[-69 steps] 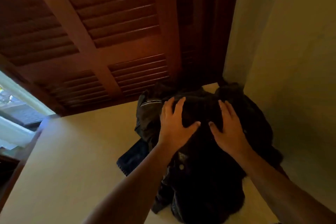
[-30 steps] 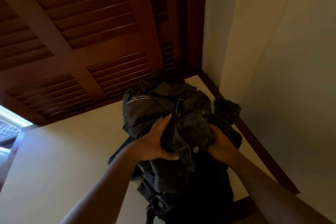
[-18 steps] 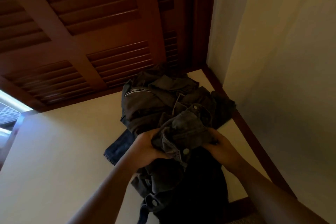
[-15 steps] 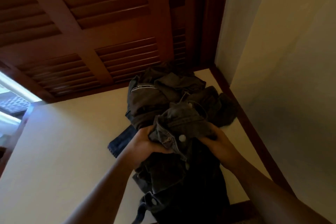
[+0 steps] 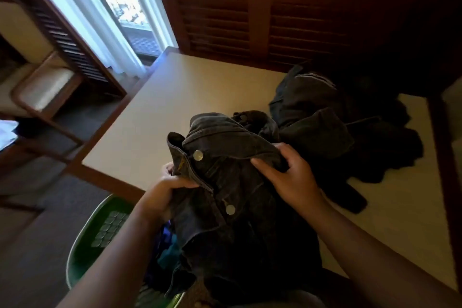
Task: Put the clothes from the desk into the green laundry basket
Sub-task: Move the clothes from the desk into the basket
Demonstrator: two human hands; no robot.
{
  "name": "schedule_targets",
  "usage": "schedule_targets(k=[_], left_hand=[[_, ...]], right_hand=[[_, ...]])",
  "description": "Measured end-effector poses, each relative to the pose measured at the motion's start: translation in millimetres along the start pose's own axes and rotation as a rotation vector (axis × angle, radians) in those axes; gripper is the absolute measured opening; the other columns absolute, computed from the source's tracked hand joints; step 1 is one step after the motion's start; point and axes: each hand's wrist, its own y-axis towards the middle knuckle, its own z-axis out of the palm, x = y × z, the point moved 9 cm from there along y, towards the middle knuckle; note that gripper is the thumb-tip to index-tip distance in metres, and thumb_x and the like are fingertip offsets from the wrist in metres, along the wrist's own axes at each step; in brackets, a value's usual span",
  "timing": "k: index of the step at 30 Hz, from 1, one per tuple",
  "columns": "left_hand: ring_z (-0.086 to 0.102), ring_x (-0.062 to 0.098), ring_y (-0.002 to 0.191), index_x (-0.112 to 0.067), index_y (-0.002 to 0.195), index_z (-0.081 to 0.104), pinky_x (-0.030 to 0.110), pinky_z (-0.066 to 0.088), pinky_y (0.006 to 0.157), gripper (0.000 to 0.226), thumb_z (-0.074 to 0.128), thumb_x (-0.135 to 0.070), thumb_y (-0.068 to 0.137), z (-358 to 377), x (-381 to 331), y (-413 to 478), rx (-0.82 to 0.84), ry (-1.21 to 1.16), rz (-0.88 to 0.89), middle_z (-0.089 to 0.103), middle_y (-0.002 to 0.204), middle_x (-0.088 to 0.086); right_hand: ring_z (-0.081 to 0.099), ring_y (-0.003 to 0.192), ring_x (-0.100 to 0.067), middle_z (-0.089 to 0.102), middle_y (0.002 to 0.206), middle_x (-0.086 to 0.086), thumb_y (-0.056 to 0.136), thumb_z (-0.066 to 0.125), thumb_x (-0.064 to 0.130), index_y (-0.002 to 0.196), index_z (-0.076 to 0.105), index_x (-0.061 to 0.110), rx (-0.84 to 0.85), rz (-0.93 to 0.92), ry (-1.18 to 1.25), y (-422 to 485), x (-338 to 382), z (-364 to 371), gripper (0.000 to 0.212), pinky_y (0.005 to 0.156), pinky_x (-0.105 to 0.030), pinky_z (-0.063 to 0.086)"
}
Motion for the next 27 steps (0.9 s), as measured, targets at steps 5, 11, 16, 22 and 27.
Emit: schedule_targets(k=[5, 11, 16, 22, 27], left_hand=[[0.072, 0.04, 0.089, 0.001, 0.102, 0.073, 0.046, 0.062, 0.079, 0.044, 0.07, 0.011, 0.059, -114.0, 8.0, -85.7, -0.24, -0.13, 0.099, 0.073, 0.1, 0.024], [0.072, 0.04, 0.093, 0.004, 0.107, 0.07, 0.047, 0.061, 0.08, 0.049, 0.078, 0.007, 0.059, -249.2, 21.4, -188.4, -0.448, -0.266, 0.197, 0.074, 0.104, 0.025], [0.07, 0.042, 0.102, 0.008, 0.119, 0.065, 0.054, 0.057, 0.094, 0.046, 0.072, 0.01, 0.074, -337.9, 39.6, -253.8, -0.712, -0.285, 0.25, 0.071, 0.114, 0.028], [0.068, 0.019, 0.116, -0.026, 0.134, 0.059, 0.026, 0.055, 0.087, 0.05, 0.081, -0.022, 0.088, -364.2, 108.8, -247.5, -0.726, 0.219, -0.009, 0.071, 0.119, -0.007], [0.044, 0.019, 0.144, -0.032, 0.159, 0.031, 0.043, 0.039, 0.119, 0.086, 0.072, -0.044, 0.084, -367.2, 161.9, -229.5, -0.645, 0.402, -0.219, 0.044, 0.159, 0.003]], right_hand=[[0.067, 0.084, -0.011, 0.068, 0.086, 0.003, 0.085, 0.077, 0.048, 0.088, 0.065, 0.024, 0.176, -0.043, -0.04, -17.0, 25.8, 126.5, 0.027, 0.077, -0.039, 0.056], [0.07, 0.085, -0.012, 0.072, 0.086, 0.005, 0.083, 0.077, 0.052, 0.089, 0.066, 0.027, 0.35, -0.058, -0.017, -64.0, 52.7, 287.8, 0.029, 0.077, -0.043, 0.059], [0.069, 0.09, -0.001, 0.072, 0.095, 0.012, 0.09, 0.071, 0.048, 0.105, 0.066, 0.031, 0.497, -0.113, -0.069, -94.9, 69.4, 392.5, 0.024, 0.077, -0.026, 0.06], [0.06, 0.089, -0.008, 0.065, 0.126, -0.006, 0.1, 0.056, 0.037, 0.15, 0.04, 0.036, 0.699, -0.033, -0.44, -122.0, 21.0, 438.1, 0.052, 0.075, -0.024, 0.049], [0.052, 0.074, 0.002, 0.057, 0.139, 0.002, 0.103, 0.052, 0.031, 0.154, 0.035, 0.033, 0.787, 0.04, -0.542, -150.6, -15.3, 435.9, 0.054, 0.061, -0.01, 0.041]])
